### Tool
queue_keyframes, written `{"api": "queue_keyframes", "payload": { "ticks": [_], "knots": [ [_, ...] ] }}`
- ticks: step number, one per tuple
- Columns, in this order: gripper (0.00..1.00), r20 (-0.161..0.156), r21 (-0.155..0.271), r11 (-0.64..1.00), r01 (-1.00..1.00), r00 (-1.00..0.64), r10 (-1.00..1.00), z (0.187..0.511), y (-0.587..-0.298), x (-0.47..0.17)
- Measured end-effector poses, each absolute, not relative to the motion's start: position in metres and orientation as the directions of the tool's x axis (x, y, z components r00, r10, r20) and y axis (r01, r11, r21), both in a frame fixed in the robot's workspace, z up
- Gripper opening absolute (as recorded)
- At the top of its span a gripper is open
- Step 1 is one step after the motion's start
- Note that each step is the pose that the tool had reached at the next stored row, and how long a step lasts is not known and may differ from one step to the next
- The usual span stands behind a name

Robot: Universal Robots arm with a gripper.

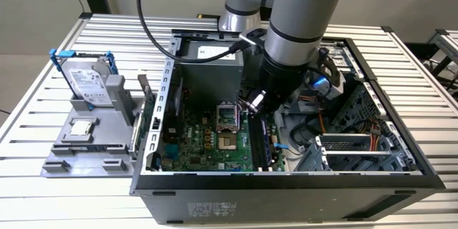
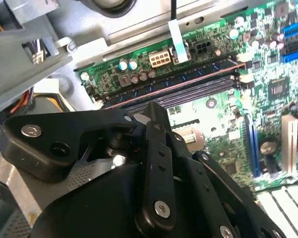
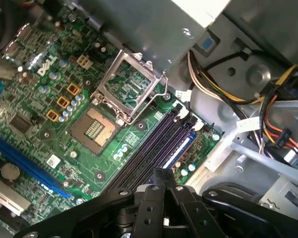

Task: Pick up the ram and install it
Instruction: 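Press down the ram until it locks into place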

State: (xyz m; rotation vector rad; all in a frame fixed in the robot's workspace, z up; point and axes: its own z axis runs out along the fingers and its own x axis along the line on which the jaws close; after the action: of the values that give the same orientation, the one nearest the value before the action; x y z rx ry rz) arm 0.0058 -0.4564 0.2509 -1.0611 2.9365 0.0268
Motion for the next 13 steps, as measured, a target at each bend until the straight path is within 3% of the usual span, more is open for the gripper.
{"api": "queue_keyframes", "payload": {
  "ticks": [13],
  "knots": [
    [0.00, -0.025, 0.009, 0.611, -0.792, -0.611, -0.791, 0.2509, -0.4564, 0.0060]
  ]
}}
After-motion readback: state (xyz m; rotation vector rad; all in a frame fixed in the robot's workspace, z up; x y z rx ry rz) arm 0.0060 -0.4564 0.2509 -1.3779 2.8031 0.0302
